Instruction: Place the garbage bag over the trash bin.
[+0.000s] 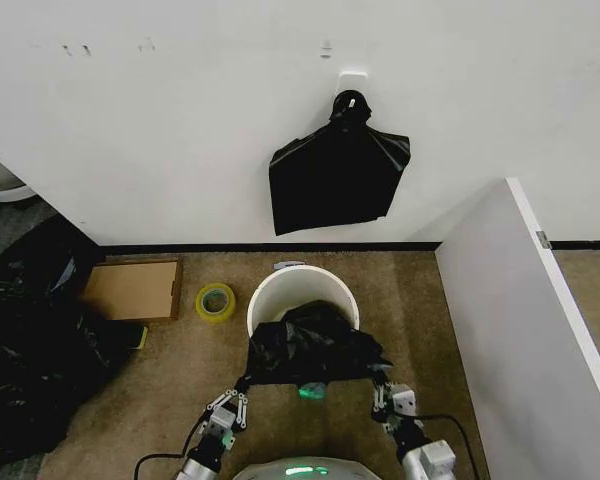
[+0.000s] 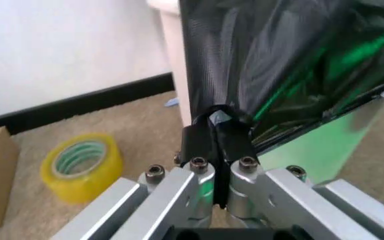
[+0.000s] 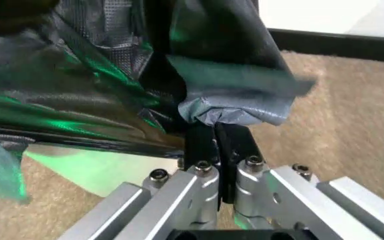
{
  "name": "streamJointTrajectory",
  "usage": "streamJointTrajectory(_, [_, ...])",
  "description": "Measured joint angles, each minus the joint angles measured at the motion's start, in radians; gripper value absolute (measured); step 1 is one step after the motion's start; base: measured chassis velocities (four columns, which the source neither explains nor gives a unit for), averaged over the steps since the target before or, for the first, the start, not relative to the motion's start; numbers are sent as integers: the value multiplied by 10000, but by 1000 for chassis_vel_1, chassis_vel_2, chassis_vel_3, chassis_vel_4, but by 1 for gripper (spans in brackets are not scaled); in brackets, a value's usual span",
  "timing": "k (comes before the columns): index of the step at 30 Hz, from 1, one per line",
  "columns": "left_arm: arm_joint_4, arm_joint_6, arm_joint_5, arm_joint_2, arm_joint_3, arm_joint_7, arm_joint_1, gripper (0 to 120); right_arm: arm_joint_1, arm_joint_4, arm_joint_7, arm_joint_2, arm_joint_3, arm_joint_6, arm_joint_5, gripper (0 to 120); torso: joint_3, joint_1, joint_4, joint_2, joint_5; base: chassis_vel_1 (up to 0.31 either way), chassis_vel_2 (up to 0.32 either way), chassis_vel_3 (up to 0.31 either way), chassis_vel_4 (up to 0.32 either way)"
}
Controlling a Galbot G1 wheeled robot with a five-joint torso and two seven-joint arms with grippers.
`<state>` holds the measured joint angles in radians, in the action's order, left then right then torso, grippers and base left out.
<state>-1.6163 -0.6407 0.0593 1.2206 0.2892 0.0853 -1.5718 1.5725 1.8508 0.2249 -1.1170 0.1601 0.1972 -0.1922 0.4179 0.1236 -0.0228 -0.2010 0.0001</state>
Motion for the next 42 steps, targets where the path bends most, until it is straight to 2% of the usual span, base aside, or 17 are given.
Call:
streamJointTrajectory(6, [17,154,-23,166,-39,173,48,0,-607,-1240,-916,-360,157,703,182,0,0,0,-2,0,-1,0,0,0,0])
streamJointTrajectory(11, [-34,276,-204,257,-73,208,89,0,-960,-1747,-1471,-631,309,1220,229,0,0,0,-3,0,-1,0,0,0,0])
streamJointTrajectory(17, [-240,344,-447,281,-92,179,11,0,-1102,-1535,-1763,-759,383,1412,47,0,0,0,-2,0,-1,0,0,0,0])
streamJointTrajectory(21, [-442,336,-649,190,-91,148,-188,0,-719,-813,-1828,-395,471,1313,40,0,0,0,-2,0,-3,0,0,0,0])
streamJointTrajectory(24, [-585,327,-800,90,-87,149,-319,3,-179,-173,-1739,31,572,1030,123,13,0,0,-3,-1,-2,0,0,0,0])
streamJointTrajectory(25, [-585,327,-800,90,-87,149,-319,3,-179,-173,-1739,31,572,1030,123,13,0,0,-3,-1,-2,0,0,0,0])
streamJointTrajectory(30, [-1097,479,-863,-153,-23,201,-615,24,1202,1217,-68,953,546,-337,715,34,0,0,-5,0,-2,0,0,0,0])
streamJointTrajectory(31, [-1097,479,-863,-153,-23,201,-615,24,1202,1217,-68,953,546,-337,715,34,0,0,-5,0,-2,0,0,0,0])
streamJointTrajectory(34, [-1529,617,-826,-340,107,243,-812,39,2154,2068,707,1606,523,-937,796,48,-1,0,-3,0,0,0,0,0,0])
streamJointTrajectory(37, [-1765,663,-709,-453,217,248,-961,51,2773,2569,862,1973,551,-979,983,61,-1,0,-2,-1,-1,0,0,0,0])
streamJointTrajectory(38, [-1765,663,-709,-453,217,248,-961,51,2773,2569,862,1973,551,-979,983,61,-1,0,-2,-1,-1,0,0,0,0])
streamJointTrajectory(42, [-1895,665,-488,-515,293,250,-1141,68,3092,2720,911,2061,554,-858,1316,79,-1,0,-2,0,-1,0,0,0,0])
